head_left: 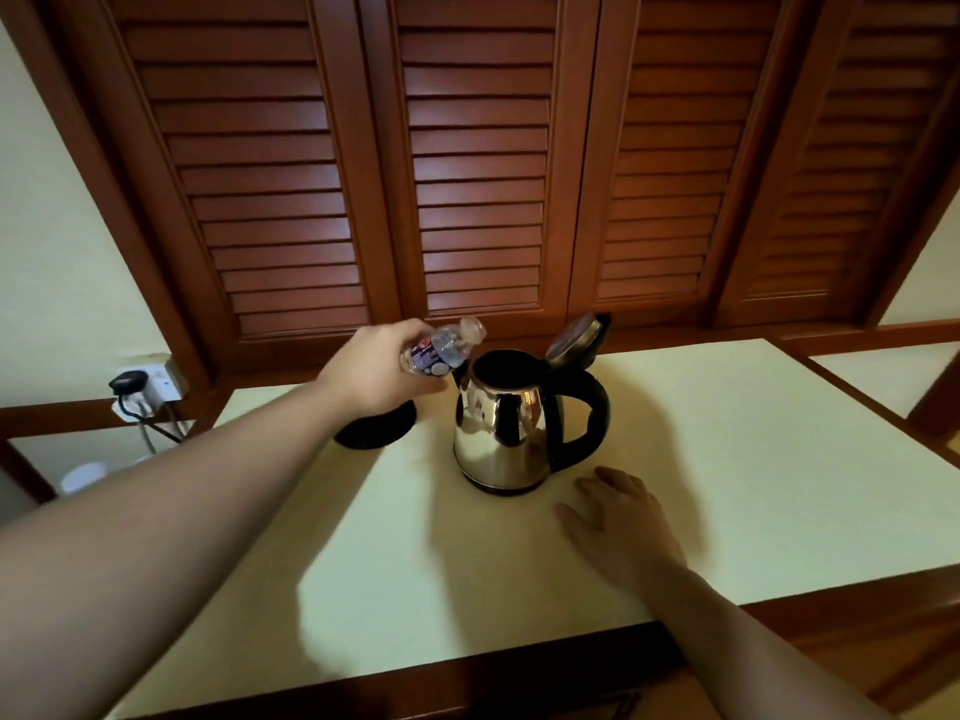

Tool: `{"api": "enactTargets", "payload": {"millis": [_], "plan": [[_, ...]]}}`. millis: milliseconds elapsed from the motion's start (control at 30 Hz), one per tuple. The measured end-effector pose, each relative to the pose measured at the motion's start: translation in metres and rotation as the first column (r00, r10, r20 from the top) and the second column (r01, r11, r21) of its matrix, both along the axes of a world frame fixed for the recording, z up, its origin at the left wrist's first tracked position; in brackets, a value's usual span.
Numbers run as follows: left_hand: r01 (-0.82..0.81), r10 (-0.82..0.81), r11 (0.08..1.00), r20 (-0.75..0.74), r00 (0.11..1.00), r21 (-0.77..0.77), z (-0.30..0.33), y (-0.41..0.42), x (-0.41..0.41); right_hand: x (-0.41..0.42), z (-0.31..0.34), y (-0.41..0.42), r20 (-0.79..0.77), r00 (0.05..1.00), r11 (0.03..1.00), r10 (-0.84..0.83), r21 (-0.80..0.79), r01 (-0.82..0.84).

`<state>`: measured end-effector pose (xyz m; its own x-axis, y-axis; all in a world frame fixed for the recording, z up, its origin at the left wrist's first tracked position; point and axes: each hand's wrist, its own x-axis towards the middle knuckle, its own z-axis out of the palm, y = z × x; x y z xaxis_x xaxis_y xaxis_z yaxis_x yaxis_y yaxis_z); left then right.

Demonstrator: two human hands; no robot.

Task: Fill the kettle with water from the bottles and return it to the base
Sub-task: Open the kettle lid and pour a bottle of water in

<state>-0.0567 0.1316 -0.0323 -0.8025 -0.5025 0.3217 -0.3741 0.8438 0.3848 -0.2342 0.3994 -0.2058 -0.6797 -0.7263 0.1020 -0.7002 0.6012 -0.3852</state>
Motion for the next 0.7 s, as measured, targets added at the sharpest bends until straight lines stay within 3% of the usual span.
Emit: {"api": "enactTargets", "payload": {"millis": [133, 333, 700], "plan": [[0.049, -0.008, 0.974, 0.183, 0.983, -0.22, 0.018, -0.016, -0.008, 0.0, 0.001, 0.001, 0.01, 1.0, 1.0, 0.007, -0.007, -0.007], [0.1, 0.026, 0.911, 0.298, 0.954, -0.401, 0.046, -0.023, -0.011, -0.002, -0.002, 0.002, 0.0, 1.0, 1.0, 0.017, -0.014, -0.017], [0.185, 0.033, 0.835, 0.384, 0.923, -0.518, 0.08, -0.023, -0.011, -0.002, -0.002, 0.003, 0.006, 1.0, 0.999, 0.005, -0.04, -0.004]]}}
